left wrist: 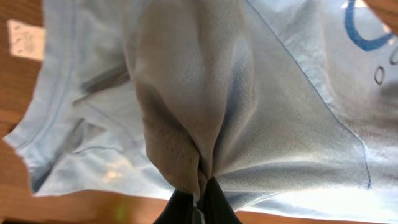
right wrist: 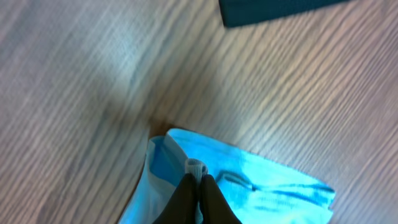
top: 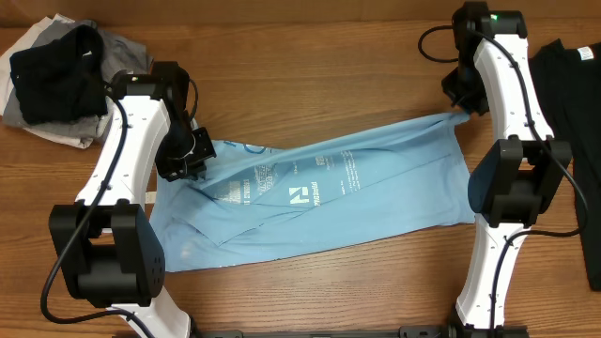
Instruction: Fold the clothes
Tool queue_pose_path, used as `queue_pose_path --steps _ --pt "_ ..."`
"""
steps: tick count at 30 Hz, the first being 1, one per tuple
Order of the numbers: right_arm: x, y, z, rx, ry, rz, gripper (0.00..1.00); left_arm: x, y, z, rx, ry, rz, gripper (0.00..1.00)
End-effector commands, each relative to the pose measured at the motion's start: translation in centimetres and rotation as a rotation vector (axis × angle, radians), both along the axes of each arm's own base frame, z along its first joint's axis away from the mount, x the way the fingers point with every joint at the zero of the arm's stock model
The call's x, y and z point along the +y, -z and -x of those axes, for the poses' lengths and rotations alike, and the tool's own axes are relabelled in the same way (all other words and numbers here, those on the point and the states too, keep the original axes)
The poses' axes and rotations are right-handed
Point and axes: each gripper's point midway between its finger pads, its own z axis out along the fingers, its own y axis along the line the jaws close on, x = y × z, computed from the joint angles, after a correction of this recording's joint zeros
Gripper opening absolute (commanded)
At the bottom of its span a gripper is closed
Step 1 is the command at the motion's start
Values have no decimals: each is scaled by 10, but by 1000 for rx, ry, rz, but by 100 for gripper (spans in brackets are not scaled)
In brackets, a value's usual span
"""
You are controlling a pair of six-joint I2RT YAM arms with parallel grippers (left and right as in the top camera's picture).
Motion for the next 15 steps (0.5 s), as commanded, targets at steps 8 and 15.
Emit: queue_pose_path --steps 8,15 --pt "7 -21 16 6 57 -58 4 18 22 38 115 6 -85 4" --pt "6 -20 31 56 100 -45 4 21 33 48 145 11 -104 4"
